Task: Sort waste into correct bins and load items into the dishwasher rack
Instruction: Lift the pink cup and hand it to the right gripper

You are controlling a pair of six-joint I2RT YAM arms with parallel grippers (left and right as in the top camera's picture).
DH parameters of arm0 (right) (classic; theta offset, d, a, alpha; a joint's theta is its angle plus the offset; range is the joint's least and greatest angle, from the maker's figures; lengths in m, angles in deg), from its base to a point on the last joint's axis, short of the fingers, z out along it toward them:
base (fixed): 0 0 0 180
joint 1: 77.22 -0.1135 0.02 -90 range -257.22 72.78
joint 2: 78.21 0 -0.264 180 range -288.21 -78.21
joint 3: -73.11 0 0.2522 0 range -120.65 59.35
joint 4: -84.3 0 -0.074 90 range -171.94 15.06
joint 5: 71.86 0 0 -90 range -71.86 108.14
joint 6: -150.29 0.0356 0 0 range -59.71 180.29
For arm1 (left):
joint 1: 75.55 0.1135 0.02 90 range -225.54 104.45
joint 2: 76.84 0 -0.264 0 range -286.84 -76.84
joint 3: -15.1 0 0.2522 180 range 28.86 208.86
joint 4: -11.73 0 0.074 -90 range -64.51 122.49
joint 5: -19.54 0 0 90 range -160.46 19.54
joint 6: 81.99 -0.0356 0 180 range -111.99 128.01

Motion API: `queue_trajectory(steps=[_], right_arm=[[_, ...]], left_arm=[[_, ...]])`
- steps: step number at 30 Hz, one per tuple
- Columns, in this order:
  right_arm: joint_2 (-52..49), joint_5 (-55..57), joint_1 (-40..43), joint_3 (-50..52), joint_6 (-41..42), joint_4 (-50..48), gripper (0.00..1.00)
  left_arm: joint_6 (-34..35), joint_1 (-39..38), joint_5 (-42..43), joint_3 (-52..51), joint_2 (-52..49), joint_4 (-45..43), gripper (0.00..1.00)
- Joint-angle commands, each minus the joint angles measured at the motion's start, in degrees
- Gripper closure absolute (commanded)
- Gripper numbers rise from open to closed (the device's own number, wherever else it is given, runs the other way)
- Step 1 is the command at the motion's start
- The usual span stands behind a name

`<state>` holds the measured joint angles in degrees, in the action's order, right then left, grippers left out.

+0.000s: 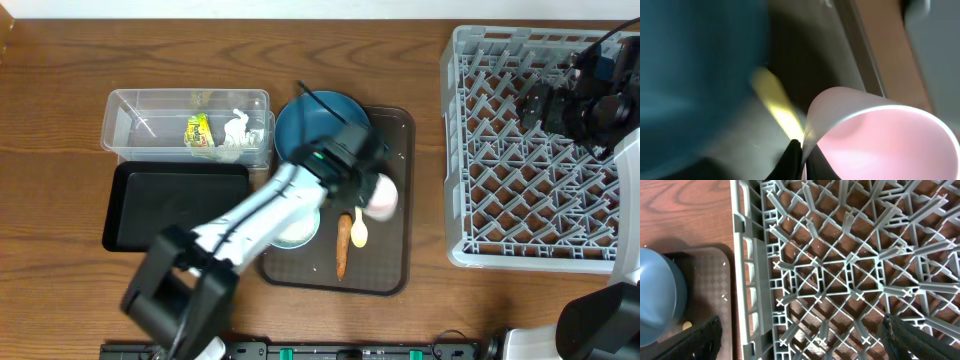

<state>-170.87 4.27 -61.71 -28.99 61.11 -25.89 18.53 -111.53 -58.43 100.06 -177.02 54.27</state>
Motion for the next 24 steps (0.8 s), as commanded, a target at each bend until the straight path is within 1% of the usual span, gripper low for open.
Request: queue_trajectory(steps=[1,2,4,7,10,13,15,18,19,21,24], right_arm=[[-0.35,-0.59,-0.5,0.39,-0.07,-0.24,0.01],[-0.35,-1.68,-0.5,0.39,-0.39,-0.57,0.01],[-0.35,-5.95,-0.55,0.42,-3.63,-1.2,0.01],[-0.35,-17.64,-0.83,0.94,-12.68,-2.27,0.01],[-0.35,-30.47,-1.55,2.54,-22.49,-2.89,0.01],[-0.35,-41.81,-2.69,5.38,-30.8,-4.98,0.01],[-0.35,-49.35,-3.93,8.04,-35.54,-8.44,0.01],[-0.35,-56.78,-6.47,12.04,-38.21,-16.24,0.01],[-0.35,-57.88,-7.54,13.14,-38.18,-19.12,0.01],[-0.35,-58.62,-9.77,14.71,-38.18,-23.54,0.01],[-0.35,-58.58,-13.2,15.54,-38.16,-27.47,0.02]], left_arm=[[3.48,7.02,2.03,1.9,5.2,-3.72,0.94],[5.05,9.49,5.18,1.9,5.6,-5.75,0.94],[9.03,13.92,13.0,1.9,5.68,-9.68,0.94],[16.59,20.65,26.8,1.88,4.96,-16.74,0.94],[22.88,26.29,40.81,1.88,3.23,-25.99,0.94],[28.2,29.68,50.86,1.88,1.03,-34.12,0.94],[30.67,30.8,57.2,1.88,-0.59,-39.39,0.94],[34.64,30.73,64.54,1.88,-2.8,-46.42,0.94],[34.84,30.4,65.83,1.88,-3.3,-47.39,0.94],[34.8,29.31,67.08,1.84,-3.67,-47.54,0.94],[34.8,27.39,67.08,1.84,-3.67,-47.93,0.94]])
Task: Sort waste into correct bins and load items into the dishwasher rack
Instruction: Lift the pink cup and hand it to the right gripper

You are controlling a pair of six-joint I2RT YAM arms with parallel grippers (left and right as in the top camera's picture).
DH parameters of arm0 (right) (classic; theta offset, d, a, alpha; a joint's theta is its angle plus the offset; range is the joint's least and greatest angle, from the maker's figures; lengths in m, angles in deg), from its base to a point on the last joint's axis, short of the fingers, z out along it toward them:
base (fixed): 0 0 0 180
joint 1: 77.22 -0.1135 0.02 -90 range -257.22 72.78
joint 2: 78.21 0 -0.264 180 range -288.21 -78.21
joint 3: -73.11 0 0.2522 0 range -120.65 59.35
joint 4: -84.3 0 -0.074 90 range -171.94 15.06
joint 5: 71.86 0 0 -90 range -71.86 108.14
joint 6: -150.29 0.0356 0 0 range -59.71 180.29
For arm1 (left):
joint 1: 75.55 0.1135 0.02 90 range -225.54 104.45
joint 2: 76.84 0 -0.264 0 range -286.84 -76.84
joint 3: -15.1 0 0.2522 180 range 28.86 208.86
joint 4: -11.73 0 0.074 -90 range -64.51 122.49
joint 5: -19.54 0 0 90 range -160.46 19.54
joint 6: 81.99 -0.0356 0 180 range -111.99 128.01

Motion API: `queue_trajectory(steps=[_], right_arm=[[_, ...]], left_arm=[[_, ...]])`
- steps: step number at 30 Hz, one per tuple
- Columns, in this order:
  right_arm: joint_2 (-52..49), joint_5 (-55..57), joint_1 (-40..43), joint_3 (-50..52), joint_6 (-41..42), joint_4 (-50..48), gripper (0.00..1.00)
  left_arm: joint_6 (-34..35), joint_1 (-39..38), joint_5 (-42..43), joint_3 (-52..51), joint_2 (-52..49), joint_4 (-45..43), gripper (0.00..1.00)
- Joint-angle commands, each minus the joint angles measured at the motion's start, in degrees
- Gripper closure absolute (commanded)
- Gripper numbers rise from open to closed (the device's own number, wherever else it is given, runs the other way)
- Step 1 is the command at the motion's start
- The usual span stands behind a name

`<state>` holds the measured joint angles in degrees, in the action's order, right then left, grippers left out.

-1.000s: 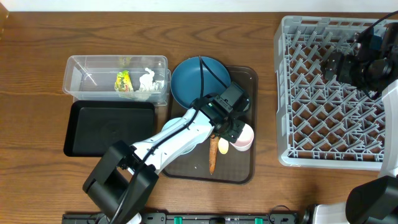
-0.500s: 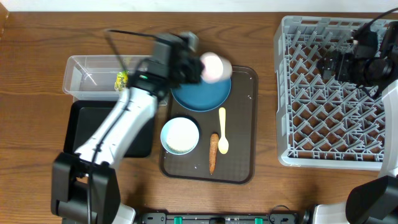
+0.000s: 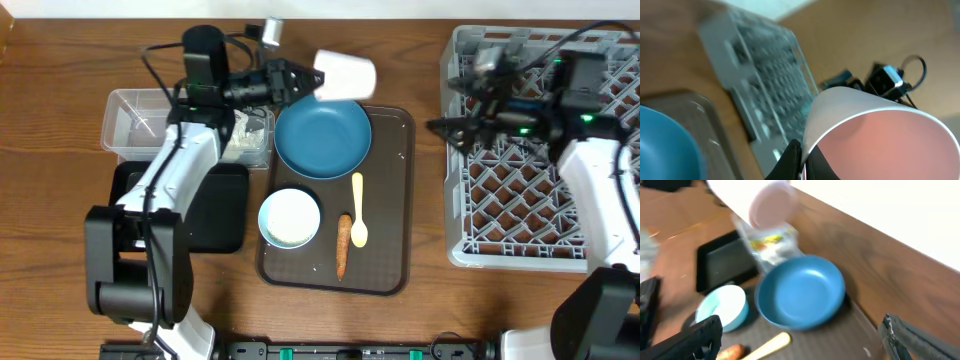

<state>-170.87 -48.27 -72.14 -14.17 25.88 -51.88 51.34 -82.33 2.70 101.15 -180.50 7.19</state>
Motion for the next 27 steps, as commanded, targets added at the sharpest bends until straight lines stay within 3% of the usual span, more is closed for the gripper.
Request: queue_trajectory(steps=[1,14,20,27], right_arm=[[-0.35,-6.05,-3.78,0.76,-2.93,-2.29,0.02],[-0.35,-6.71,-10.34,0.76,0.09,-10.25,0.12],[-0.35,-8.02,-11.17,0.79,0.09,-11.45,0.35],[-0.35,-8.0,-11.61,0.79,0.07,-11.45,0.39]], left_arm=[[1.99,-2.38,5.95,0.74,-0.2,-0.94,0.94],[1.99,-6.54,5.95,0.74,-0.2,-0.9,0.94],[1.99,-6.54,5.92,0.74,-0.2,-0.9,0.94],[1.99,-6.54,5.92,0.74,-0.2,-0.9,0.94]])
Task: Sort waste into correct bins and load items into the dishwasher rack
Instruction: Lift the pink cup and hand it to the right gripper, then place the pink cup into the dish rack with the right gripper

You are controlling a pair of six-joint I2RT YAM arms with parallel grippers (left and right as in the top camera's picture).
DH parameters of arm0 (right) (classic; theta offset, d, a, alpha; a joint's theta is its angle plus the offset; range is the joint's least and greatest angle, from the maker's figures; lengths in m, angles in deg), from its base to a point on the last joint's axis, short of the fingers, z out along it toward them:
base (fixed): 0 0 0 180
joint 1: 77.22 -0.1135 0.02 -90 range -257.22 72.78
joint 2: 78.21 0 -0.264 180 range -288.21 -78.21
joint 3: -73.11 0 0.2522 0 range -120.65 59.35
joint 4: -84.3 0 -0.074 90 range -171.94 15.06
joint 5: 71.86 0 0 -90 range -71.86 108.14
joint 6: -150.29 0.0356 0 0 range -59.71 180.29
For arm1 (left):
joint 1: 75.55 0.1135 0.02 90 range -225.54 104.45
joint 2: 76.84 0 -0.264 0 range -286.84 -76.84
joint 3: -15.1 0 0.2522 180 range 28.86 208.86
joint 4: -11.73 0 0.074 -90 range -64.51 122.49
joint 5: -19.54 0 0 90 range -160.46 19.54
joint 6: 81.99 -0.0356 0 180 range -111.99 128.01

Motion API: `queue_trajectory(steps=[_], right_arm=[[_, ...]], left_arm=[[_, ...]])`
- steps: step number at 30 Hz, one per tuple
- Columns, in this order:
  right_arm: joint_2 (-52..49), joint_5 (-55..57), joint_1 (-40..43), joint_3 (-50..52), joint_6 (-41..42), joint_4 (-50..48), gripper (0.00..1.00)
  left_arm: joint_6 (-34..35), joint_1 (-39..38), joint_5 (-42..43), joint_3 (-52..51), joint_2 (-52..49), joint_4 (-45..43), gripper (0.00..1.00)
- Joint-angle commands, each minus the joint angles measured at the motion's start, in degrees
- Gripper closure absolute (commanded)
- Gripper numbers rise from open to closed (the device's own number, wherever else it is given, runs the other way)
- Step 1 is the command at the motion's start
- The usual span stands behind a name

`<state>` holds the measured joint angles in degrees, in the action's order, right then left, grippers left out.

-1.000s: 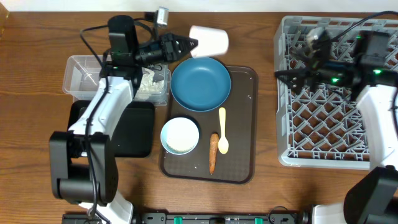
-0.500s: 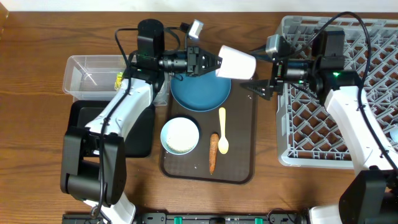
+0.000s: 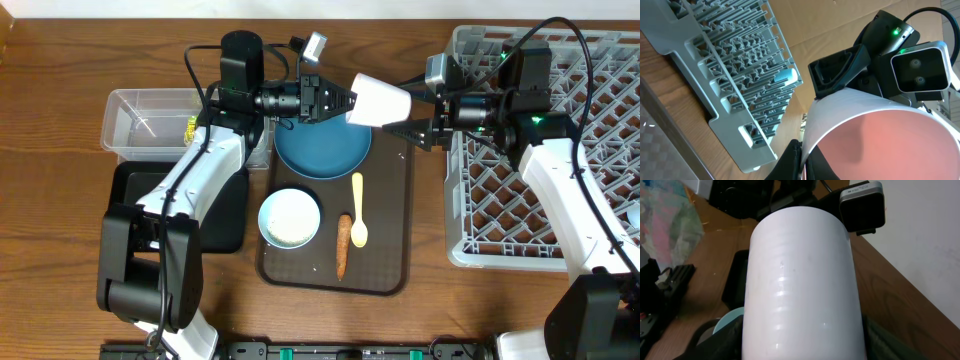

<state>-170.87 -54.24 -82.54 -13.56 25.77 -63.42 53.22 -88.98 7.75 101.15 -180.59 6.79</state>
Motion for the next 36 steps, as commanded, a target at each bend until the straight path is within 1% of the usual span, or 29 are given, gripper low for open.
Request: queue_trajectory(steps=[1,2,4,5,6,7,9,12,14,17,19,21,25,27,29,32,36], right_arm=[[-0.35,-2.03,-1.18,0.17,0.2,0.09,0.4],[-0.35,-2.03,-1.18,0.17,0.17,0.09,0.42],[-0.35,-1.84,-1.18,0.17,0.2,0.11,0.44],[-0.35,-1.05,-1.18,0.17,0.26,0.24,0.46],[-0.35,0.35,-1.11,0.17,0.96,0.57,0.47],[-0.35,2.8,-1.07,0.17,3.45,0.52,0.48],[-0.35,8.74,-1.07,0.17,9.05,0.55,0.48],[-0.35,18.84,-0.96,0.17,17.27,0.74,0.49],[-0.26,22.64,-0.52,0.15,20.13,0.94,0.55],[0.04,24.35,0.83,0.15,23.89,1.05,0.59],[0.7,25.14,2.34,-0.07,24.9,2.16,0.63],[1.6,27.63,3.85,-0.85,24.9,4.92,0.66],[4.09,38.4,6.97,-4.61,24.83,14.19,0.7],[5.14,44.39,8.68,-7.89,24.85,20.04,0.73],[5.7,49.46,10.6,-11.61,24.85,25.4,0.78],[5.77,55.36,13.77,-17.18,26.6,31.56,0.83],[5.77,61.88,18.51,-21.9,28.76,36.15,0.83]], left_arm=[[0.11,0.11,0.9,0.74,-0.11,-0.5,0.94],[0.11,0.11,0.9,0.74,-0.11,-0.5,0.92],[0.09,0.11,0.87,0.74,-0.11,-0.5,0.83],[0.04,0.11,0.87,0.74,-0.11,-0.5,0.75],[-0.66,0.11,0.87,0.72,-0.11,-0.5,0.7],[-2.27,0.11,0.87,0.68,-0.11,-0.44,0.65],[-5.95,0.13,0.74,0.68,-0.11,1.11,0.65],[-11.13,0.17,-2.64,0.68,-0.11,7.8,0.65],[-16.37,0.26,-8.9,0.68,-0.11,15.32,0.64],[-22.88,0.5,-20.13,0.7,-0.09,26.1,0.62],[-26.73,0.76,-26.62,0.7,0.17,32.74,0.61],[-30.23,0.9,-30.73,0.7,0.94,37.53,0.61],[-36.59,0.87,-41.24,0.7,4.72,45.51,0.6],[-38.14,0.87,-46.36,0.7,7.26,48.33,0.6],[-38.16,0.87,-52.28,0.7,10.16,50.45,0.6],[-39.32,0.87,-58.69,0.7,13.81,51.71,0.6],[-39.47,0.87,-63.73,0.7,17.11,51.65,0.6]])
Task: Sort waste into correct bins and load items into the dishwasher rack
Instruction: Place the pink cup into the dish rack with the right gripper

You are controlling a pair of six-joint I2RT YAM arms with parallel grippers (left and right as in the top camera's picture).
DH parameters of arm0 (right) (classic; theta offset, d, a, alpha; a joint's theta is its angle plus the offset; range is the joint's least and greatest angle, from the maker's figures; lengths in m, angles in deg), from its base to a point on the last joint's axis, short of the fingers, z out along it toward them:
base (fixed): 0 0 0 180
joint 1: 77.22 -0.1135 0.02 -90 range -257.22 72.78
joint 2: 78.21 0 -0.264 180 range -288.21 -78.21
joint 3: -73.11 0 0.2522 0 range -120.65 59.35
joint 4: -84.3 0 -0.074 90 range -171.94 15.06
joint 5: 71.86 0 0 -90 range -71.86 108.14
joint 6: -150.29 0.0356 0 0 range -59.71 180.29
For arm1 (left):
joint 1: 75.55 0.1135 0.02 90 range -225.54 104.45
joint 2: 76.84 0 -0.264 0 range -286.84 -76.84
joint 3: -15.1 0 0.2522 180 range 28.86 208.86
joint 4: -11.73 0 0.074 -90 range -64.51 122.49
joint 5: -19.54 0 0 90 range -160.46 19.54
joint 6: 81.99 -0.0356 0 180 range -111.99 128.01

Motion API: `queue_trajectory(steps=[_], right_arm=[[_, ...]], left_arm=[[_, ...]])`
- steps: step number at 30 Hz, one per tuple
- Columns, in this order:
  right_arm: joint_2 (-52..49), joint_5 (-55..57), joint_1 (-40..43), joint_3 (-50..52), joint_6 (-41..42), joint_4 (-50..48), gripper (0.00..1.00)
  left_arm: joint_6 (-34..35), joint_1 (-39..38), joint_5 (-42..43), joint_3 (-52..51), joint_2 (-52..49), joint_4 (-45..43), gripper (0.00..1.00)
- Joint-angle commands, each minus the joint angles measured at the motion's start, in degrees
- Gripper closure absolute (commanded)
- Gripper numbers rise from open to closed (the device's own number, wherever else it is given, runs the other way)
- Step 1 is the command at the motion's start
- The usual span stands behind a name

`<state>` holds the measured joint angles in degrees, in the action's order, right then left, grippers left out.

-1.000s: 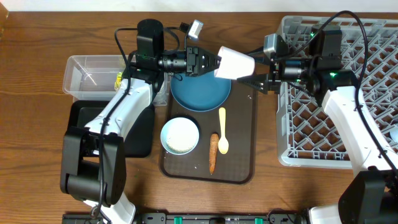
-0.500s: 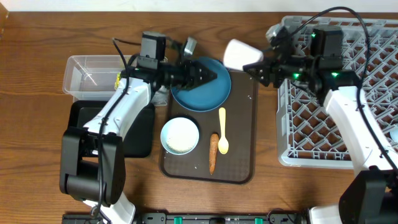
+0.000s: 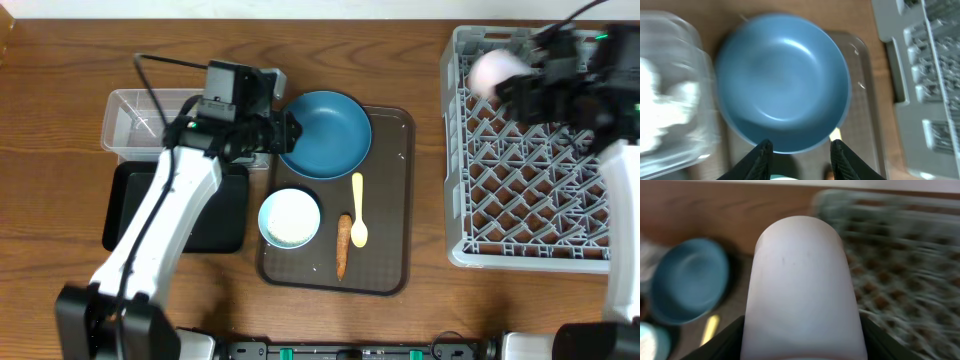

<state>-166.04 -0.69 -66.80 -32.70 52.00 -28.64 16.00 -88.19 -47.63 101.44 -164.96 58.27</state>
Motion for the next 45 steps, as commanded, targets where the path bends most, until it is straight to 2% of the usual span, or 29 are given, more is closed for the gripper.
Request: queue_trajectory(steps=[1,4,8,12,25,34,36,38,39,40,42,43,45], right_arm=[[0.94,9.46,3.91,-3.06,2.54,1.9,0.82],[0.63,13.2,7.26,-3.06,3.02,4.15,0.83],[-1.4,18.38,12.17,-3.04,6.14,7.69,0.93],[-4.63,19.04,16.28,-3.02,6.6,9.25,0.99],[-14.45,23.32,24.17,-3.02,10.03,9.33,0.99],[-19.08,23.34,25.2,-2.86,10.01,9.27,0.96],[-19.98,23.37,25.24,-2.86,9.99,9.29,0.91],[-20.74,23.34,25.24,-2.86,9.99,9.4,0.82],[-21.09,23.32,25.24,-2.86,9.99,9.53,0.73],[-21.33,23.3,25.24,-2.73,9.99,9.66,0.51],[-21.49,22.99,25.2,-2.67,9.99,9.97,0.24],[-21.49,22.84,25.2,-2.67,9.99,10.01,0.14],[-21.49,22.86,25.2,-2.67,9.97,10.03,0.02]], left_arm=[[-2.23,0.09,-8.72,0.42,1.81,0.2,0.6],[-2.23,0.09,-9.01,0.42,1.95,0.22,0.6],[-2.23,0.09,-9.01,0.42,1.68,0.22,0.6],[-2.23,0.09,-9.01,0.42,1.64,0.22,0.6],[-2.21,0.09,-9.01,0.42,1.64,1.18,0.6],[-2.21,0.09,-9.01,0.42,1.64,1.22,0.6],[-2.21,0.09,-9.01,0.39,1.64,1.25,0.6],[-2.21,0.09,-8.98,0.39,1.64,1.27,0.6],[-2.21,0.09,-9.01,0.39,1.64,1.27,0.6],[-2.21,0.09,-9.01,0.42,1.64,1.27,0.6],[-2.21,0.09,-9.01,0.39,1.64,1.27,0.6],[-2.21,0.09,-9.01,0.42,1.64,1.27,0.6],[-2.21,0.09,-8.98,0.42,1.64,1.27,0.59]])
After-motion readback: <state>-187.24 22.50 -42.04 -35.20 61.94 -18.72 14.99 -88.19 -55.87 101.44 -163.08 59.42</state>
